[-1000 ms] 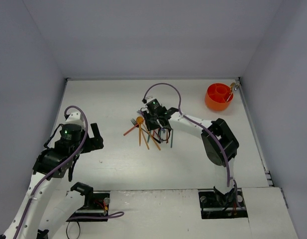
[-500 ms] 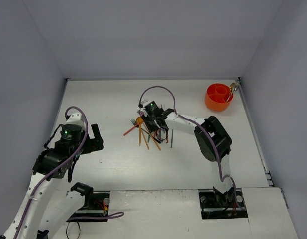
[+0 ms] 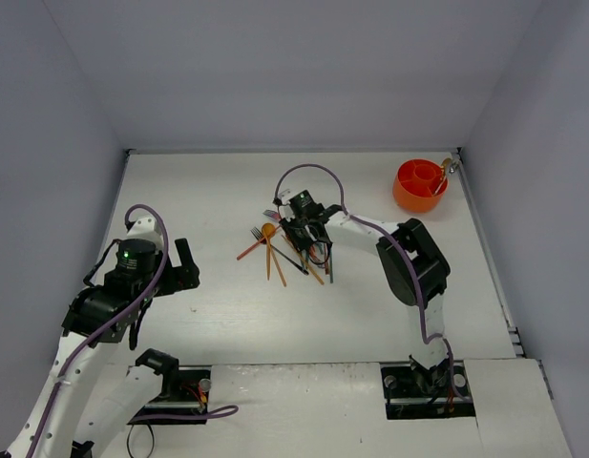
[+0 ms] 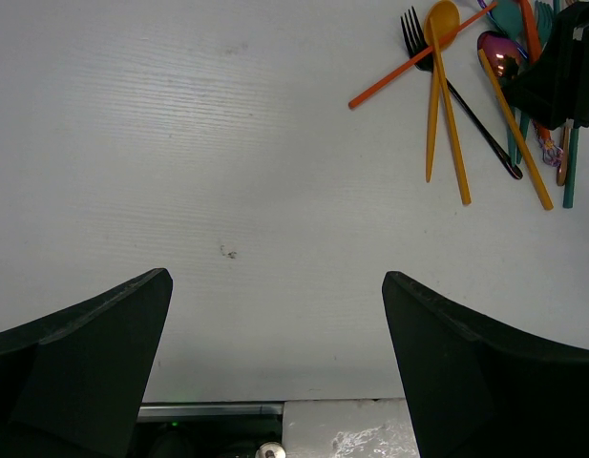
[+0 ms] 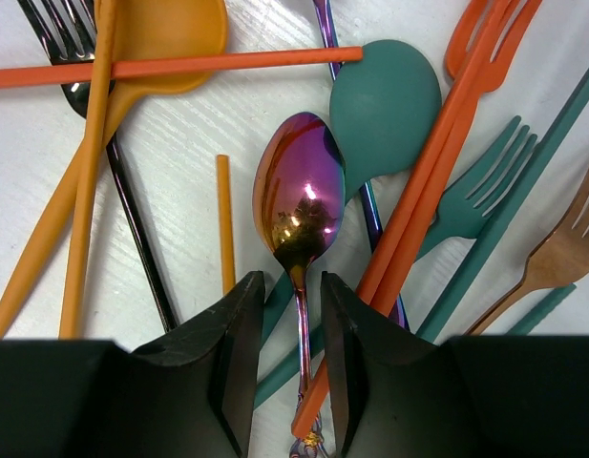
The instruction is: Sort the eating utensils into containers
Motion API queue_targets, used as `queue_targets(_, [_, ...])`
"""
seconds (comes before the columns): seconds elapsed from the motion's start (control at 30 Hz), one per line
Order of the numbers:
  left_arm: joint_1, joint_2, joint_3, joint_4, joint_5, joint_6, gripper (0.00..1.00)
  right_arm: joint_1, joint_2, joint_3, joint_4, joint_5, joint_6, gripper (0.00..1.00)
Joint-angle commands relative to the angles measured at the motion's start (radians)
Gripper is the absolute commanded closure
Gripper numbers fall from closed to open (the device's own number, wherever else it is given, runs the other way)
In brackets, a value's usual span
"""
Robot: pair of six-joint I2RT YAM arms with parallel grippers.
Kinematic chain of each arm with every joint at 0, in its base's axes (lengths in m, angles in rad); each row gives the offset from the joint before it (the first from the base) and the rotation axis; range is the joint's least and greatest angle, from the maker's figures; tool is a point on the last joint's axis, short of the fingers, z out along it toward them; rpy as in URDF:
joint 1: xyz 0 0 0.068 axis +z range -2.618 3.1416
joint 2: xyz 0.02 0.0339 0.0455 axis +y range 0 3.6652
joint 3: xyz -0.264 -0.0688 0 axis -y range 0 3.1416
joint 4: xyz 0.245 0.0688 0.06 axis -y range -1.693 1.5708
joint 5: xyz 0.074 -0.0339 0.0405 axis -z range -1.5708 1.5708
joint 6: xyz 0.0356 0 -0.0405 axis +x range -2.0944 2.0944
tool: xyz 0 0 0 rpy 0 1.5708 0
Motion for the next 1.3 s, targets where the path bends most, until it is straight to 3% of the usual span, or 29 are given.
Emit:
queue_targets(0.0, [-0.005,0.008,0.003,0.025,0.009,-0.009,0.09,-0.006,-0.088,0.006,0.007,-0.060,-0.038,0.71])
queue_targets(0.37, [-0.005,0.005,-0.003,0.025,0.015,-0.011,0.09,-0.021,-0.093,-0.005,0.006,-0.079,-0.048,0.70])
queue_targets(1.27, [-0.005,0.040,-0.001,0.031,0.013,-0.009,0.09,-0.066,-0.126,-0.053,-0.006,-0.146,-0.114,0.79])
